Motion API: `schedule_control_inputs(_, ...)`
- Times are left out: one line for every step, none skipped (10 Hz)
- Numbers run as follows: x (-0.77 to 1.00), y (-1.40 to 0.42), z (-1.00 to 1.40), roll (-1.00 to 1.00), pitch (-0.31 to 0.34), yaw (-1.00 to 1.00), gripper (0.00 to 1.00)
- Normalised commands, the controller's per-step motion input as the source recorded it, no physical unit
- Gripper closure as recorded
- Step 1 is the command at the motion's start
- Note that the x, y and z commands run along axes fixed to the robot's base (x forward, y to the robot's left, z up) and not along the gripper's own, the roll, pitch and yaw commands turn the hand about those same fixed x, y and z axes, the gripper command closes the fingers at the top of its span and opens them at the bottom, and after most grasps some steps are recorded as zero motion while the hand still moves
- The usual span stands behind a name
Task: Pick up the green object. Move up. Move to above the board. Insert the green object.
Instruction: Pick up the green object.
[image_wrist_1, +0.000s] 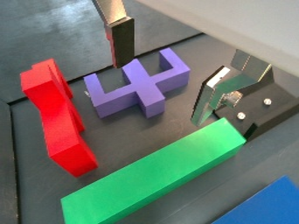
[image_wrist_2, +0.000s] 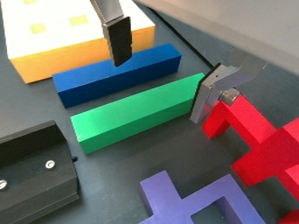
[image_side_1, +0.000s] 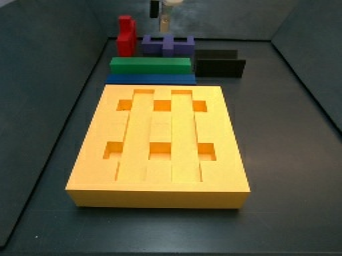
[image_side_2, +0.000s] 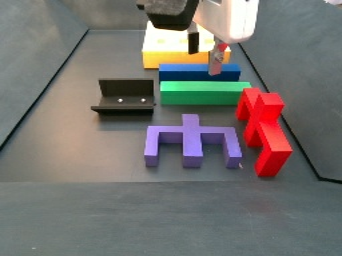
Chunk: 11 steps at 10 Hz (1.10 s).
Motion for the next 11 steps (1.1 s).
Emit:
schedule_control_inputs(-0.04,0.00,-0.27,0.00,0.000,-0.17,0.00)
schedule_control_inputs(-0.02,0.00,-0.22,0.00,0.000,-0.20,0.00)
schedule_control_inputs(-0.12,0.00,-0.19,0.00,0.000,-0.25,0.00)
schedule_control_inputs(-0.10,0.00,-0.20,0.00,0.000,-0.26,0.00)
schedule_control_inputs(0.06,-0.12,-0.27,-0.02,0.000,-0.33,0.00)
schedule_control_inputs(0.20,-0.20,-0.33,-0.01,0.000,-0.57,0.00)
schedule_control_inputs(0.10,-0.12,-0.32,-0.04,0.000,-0.63,0.00)
schedule_control_inputs(0.10,-0.11,-0.37,-0.12,-0.031,-0.57,0.00)
schedule_control_inputs(0.00,-0.05,-0.40,-0.08,-0.041,-0.47,0.00)
schedule_control_inputs(-0.03,-0.03,-0.39,-0.05,-0.020,-0.34,0.00)
schedule_control_inputs(-0.01,-0.06,-0.40,-0.07,-0.031,-0.32,0.00)
